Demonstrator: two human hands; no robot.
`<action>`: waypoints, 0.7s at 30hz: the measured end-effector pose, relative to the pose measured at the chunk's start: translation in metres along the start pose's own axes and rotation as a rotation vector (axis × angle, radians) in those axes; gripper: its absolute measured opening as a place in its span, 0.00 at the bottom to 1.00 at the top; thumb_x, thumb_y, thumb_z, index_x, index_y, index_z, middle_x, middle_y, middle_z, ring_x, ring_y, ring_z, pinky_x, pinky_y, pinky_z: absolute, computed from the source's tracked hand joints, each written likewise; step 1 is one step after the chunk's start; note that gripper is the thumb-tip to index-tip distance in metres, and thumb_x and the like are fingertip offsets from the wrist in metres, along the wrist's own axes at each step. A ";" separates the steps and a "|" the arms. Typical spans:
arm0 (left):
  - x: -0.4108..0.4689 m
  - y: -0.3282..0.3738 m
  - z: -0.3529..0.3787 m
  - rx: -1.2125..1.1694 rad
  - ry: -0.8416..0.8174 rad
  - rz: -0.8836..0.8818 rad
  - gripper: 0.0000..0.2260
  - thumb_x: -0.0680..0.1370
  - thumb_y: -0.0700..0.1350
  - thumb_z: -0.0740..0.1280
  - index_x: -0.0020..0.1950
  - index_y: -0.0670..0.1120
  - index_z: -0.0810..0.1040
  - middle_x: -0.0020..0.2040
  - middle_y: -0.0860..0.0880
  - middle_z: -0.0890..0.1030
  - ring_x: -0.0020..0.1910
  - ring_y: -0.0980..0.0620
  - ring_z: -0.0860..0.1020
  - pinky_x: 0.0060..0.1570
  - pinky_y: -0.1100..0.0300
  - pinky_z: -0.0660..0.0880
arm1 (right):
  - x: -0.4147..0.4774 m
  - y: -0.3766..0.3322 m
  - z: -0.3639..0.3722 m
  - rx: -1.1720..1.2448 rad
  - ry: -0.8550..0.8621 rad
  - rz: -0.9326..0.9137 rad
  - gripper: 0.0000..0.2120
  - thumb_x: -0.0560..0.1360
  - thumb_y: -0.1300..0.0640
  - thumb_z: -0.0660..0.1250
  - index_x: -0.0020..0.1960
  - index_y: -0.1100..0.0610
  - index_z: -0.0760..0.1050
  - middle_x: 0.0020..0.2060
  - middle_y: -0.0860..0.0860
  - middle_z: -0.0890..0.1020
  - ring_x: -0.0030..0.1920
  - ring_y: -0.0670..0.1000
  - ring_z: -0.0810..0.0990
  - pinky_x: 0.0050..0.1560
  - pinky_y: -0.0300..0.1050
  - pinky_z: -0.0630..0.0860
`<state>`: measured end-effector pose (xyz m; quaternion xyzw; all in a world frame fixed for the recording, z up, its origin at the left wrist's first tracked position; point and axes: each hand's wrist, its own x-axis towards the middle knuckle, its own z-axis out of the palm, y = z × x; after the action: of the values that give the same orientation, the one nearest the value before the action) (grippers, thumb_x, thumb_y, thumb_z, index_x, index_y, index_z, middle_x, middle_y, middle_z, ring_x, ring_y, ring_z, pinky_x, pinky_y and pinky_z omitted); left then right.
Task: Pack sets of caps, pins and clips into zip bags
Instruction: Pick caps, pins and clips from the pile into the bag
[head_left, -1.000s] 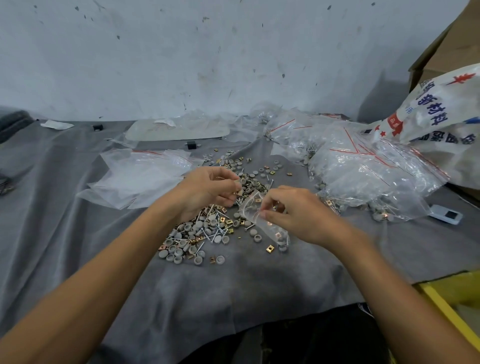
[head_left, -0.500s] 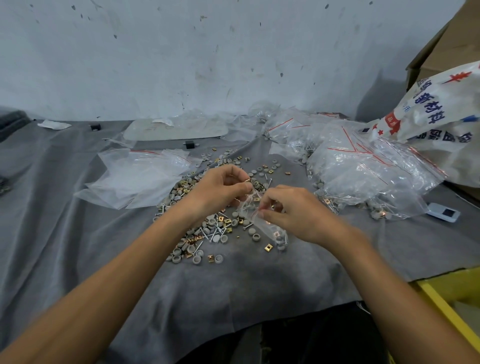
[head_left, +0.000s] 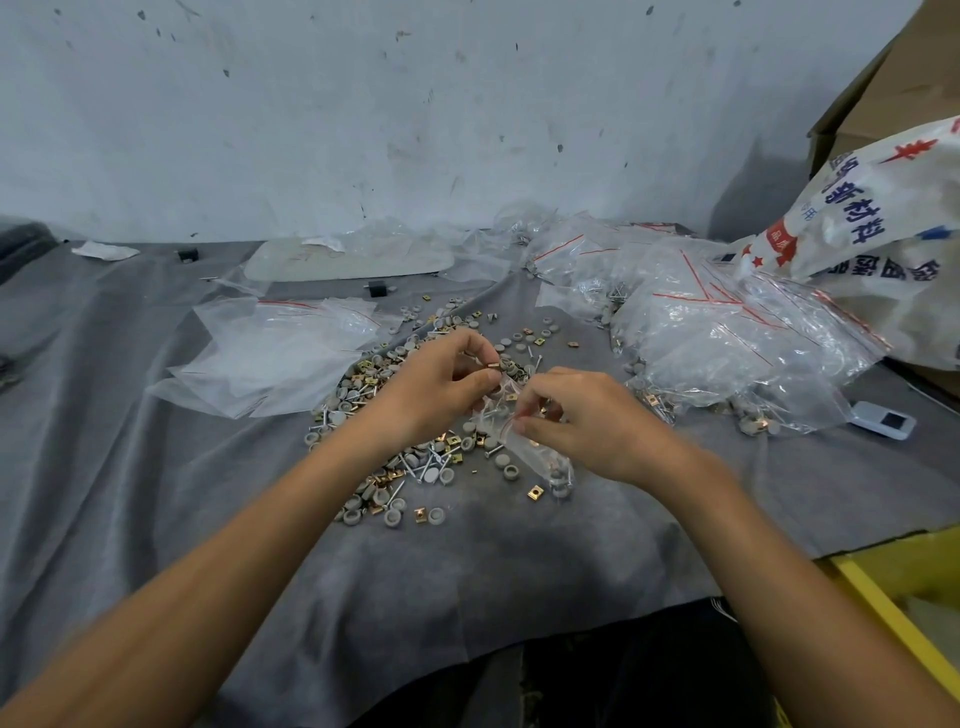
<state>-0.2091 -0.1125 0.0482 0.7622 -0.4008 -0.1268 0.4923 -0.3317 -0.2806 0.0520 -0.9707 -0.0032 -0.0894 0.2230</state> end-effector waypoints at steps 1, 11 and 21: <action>0.000 -0.001 0.000 0.011 0.003 0.011 0.05 0.81 0.41 0.68 0.50 0.49 0.74 0.43 0.40 0.84 0.37 0.49 0.79 0.43 0.46 0.79 | 0.000 0.000 0.000 0.000 -0.002 0.000 0.02 0.78 0.48 0.71 0.48 0.45 0.78 0.43 0.39 0.75 0.46 0.46 0.78 0.52 0.47 0.75; -0.002 -0.029 -0.028 0.454 0.019 -0.087 0.03 0.82 0.48 0.67 0.52 0.54 0.74 0.45 0.56 0.83 0.44 0.55 0.80 0.45 0.56 0.74 | -0.002 0.003 -0.002 0.007 0.006 0.004 0.05 0.79 0.50 0.71 0.50 0.51 0.80 0.44 0.40 0.76 0.46 0.46 0.78 0.53 0.48 0.75; 0.001 -0.008 -0.011 0.258 -0.074 0.046 0.06 0.81 0.49 0.69 0.56 0.57 0.82 0.45 0.55 0.83 0.42 0.54 0.82 0.43 0.58 0.80 | 0.002 0.000 0.000 0.016 0.018 -0.010 0.02 0.78 0.50 0.72 0.48 0.47 0.79 0.42 0.39 0.76 0.45 0.43 0.76 0.50 0.45 0.73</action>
<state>-0.1980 -0.1047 0.0468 0.8044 -0.4493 -0.0910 0.3778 -0.3292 -0.2809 0.0519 -0.9680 -0.0066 -0.0991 0.2304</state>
